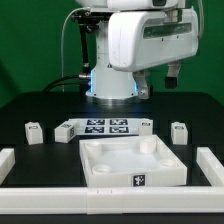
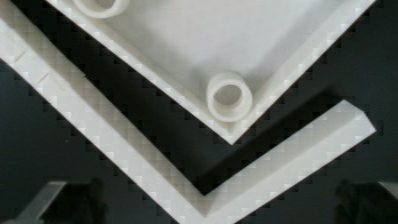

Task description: Assemble one leg

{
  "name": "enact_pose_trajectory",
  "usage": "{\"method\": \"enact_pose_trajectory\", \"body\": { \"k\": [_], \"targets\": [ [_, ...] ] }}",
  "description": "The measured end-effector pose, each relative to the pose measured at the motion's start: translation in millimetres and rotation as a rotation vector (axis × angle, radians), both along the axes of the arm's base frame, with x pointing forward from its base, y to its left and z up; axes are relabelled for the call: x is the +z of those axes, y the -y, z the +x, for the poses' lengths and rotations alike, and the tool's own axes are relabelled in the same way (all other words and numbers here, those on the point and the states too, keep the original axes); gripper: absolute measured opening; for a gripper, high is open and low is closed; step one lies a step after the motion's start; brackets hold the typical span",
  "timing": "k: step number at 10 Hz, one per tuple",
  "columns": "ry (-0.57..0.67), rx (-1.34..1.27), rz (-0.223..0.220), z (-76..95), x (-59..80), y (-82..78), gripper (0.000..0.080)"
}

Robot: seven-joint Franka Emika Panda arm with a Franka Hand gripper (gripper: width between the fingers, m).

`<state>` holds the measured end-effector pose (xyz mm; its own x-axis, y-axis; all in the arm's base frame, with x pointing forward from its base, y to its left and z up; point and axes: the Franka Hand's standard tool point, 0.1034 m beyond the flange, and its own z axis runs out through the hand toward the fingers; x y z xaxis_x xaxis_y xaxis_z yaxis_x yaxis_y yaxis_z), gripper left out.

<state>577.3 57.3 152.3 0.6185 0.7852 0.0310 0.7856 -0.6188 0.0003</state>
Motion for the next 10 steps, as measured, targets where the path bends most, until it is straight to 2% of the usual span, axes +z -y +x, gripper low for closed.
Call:
{"method": "enact_pose_trajectory", "body": {
  "k": [1,8,9,10],
  "targets": [
    [-0.001,0.002,0.013,0.1,0.1,-0.3,0.0650],
    [-0.003,0.002,0.012,-0.5,-1.7,0.3,0.0650],
    [-0.003,0.012,0.010,-1.4,-3.1,3.7,0.0650],
    [0.004,0.105,0.006,-8.1,-12.4,17.0,0.0650]
  ]
}}
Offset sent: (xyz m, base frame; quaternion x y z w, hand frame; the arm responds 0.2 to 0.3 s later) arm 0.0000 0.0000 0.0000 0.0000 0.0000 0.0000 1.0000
